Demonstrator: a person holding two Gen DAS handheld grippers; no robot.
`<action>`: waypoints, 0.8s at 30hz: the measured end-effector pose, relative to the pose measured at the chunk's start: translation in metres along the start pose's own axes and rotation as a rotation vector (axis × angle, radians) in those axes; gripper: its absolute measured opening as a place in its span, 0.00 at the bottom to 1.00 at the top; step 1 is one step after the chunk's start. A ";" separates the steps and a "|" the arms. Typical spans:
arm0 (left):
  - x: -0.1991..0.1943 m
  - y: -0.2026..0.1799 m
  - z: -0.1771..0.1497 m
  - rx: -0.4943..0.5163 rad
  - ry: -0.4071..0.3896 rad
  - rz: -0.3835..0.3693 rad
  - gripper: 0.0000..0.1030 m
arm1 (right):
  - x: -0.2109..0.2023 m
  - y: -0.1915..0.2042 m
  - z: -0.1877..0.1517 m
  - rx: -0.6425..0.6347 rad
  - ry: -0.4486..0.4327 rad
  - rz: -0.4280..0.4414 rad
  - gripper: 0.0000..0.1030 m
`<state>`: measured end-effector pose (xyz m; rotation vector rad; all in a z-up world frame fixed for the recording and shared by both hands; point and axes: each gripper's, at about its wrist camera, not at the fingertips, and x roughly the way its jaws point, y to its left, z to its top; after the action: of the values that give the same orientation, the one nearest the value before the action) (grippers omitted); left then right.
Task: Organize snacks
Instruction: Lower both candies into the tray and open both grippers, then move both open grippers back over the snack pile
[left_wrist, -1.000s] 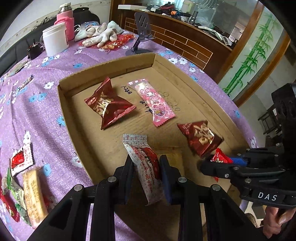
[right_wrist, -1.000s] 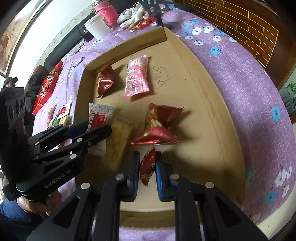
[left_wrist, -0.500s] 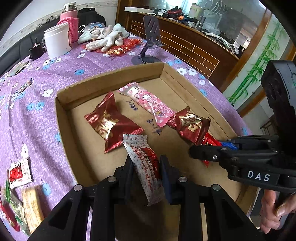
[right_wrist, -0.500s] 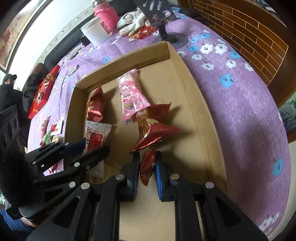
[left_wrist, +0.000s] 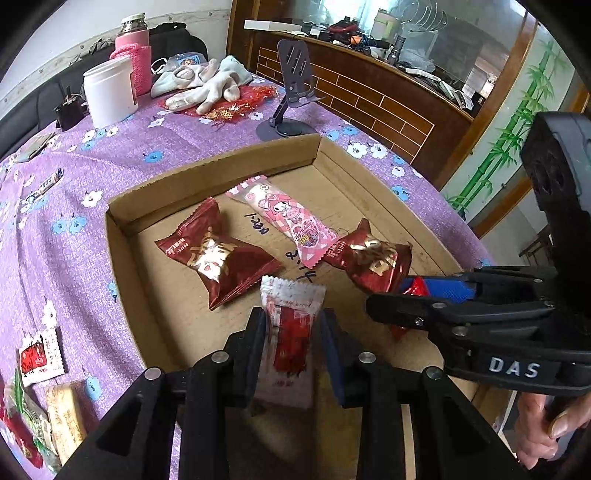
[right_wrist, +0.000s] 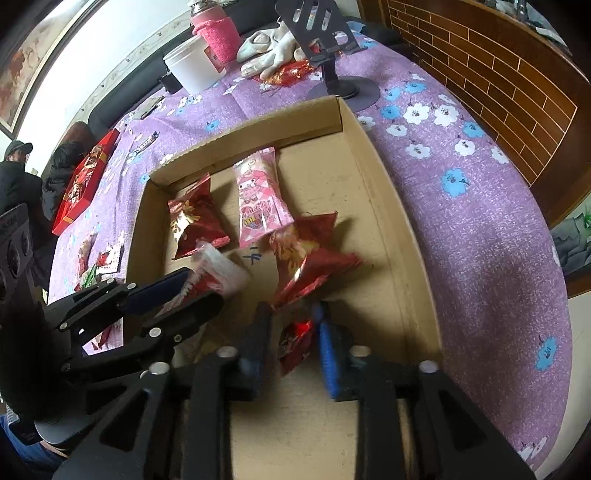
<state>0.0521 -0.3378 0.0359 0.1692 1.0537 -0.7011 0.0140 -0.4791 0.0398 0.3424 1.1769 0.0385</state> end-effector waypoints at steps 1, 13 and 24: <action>-0.001 0.001 0.000 -0.002 0.000 -0.004 0.30 | -0.002 0.000 0.000 0.000 -0.004 -0.002 0.32; -0.035 0.004 -0.001 -0.014 -0.058 -0.010 0.39 | -0.040 0.013 -0.011 -0.019 -0.087 -0.027 0.39; -0.079 0.035 -0.024 -0.058 -0.105 0.037 0.39 | -0.057 0.057 -0.018 -0.045 -0.127 0.002 0.61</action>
<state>0.0317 -0.2646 0.0829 0.1004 0.9672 -0.6389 -0.0158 -0.4328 0.1011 0.3018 1.0483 0.0443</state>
